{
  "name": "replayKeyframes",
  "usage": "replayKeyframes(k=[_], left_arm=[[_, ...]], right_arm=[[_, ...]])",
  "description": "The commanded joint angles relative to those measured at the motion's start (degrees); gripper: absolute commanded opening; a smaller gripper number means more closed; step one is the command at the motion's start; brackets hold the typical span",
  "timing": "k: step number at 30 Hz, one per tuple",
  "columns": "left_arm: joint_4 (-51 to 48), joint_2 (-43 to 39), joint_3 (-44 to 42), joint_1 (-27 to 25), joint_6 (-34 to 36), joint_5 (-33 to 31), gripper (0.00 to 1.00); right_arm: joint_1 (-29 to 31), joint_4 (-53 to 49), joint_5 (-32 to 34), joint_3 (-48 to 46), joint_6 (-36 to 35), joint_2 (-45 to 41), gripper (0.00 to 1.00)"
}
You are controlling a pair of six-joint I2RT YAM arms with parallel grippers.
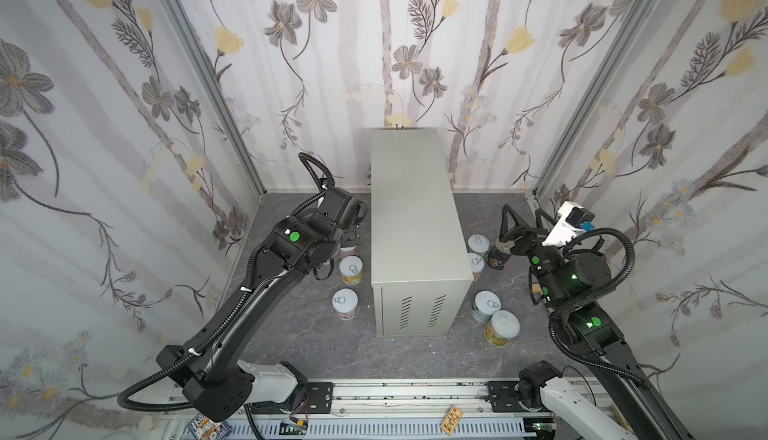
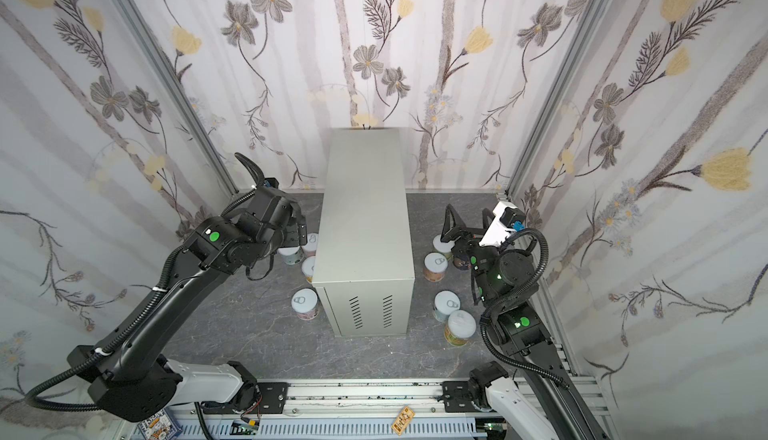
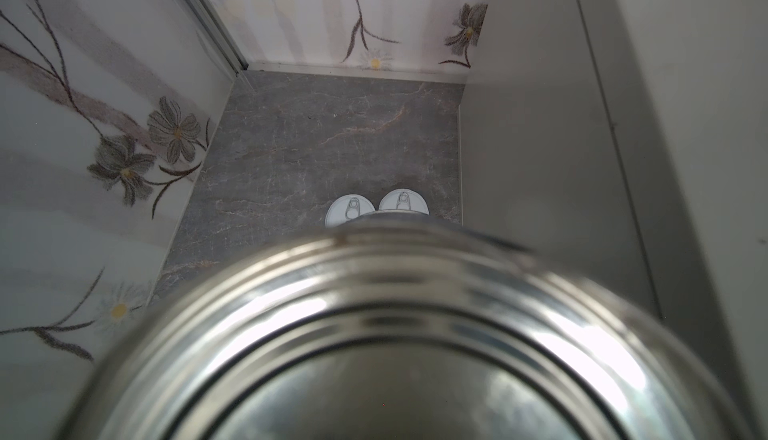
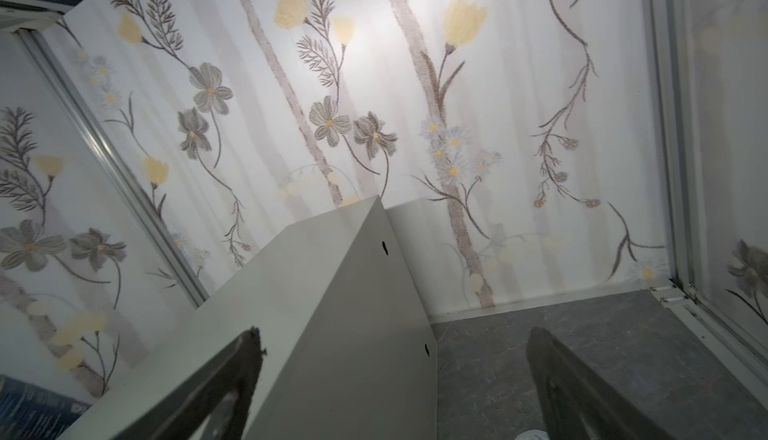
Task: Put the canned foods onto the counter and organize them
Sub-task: 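Lift both held cans up over the cabinet top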
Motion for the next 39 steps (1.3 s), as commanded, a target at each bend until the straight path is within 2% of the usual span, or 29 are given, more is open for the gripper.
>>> replayKeyframes(k=[1, 8, 12, 21, 25, 35, 39], left_arm=[[4.1, 3.1, 6.7, 0.8, 5.3, -0.7, 0.0], [-0.6, 13.9, 27.4, 0.9, 10.5, 2.9, 0.0], [-2.2, 19.8, 38.3, 0.9, 12.5, 5.3, 0.0], [-3.3, 28.5, 53.1, 0.2, 14.4, 13.8, 0.0], [-6.8, 31.4, 57.2, -0.1, 14.2, 14.7, 0.0], [-8.4, 31.5, 57.3, -3.1, 13.9, 16.0, 0.01], [-7.4, 31.8, 57.4, -4.4, 14.6, 16.1, 0.04]], right_arm=[[0.0, -1.8, -10.8, 4.1, -2.3, 3.5, 1.0], [0.3, -1.6, -17.2, 12.2, -4.1, 11.3, 1.0], [0.6, -1.2, -23.1, 15.6, -4.8, 15.3, 1.0], [2.9, -3.8, -28.2, 21.1, -8.2, 21.5, 1.0], [4.3, -5.1, -27.2, 21.8, -10.0, 22.7, 1.0], [8.8, -4.4, -24.0, 21.5, -13.9, 25.5, 1.0], [9.4, -4.7, -26.6, 22.8, -14.0, 27.0, 1.0]])
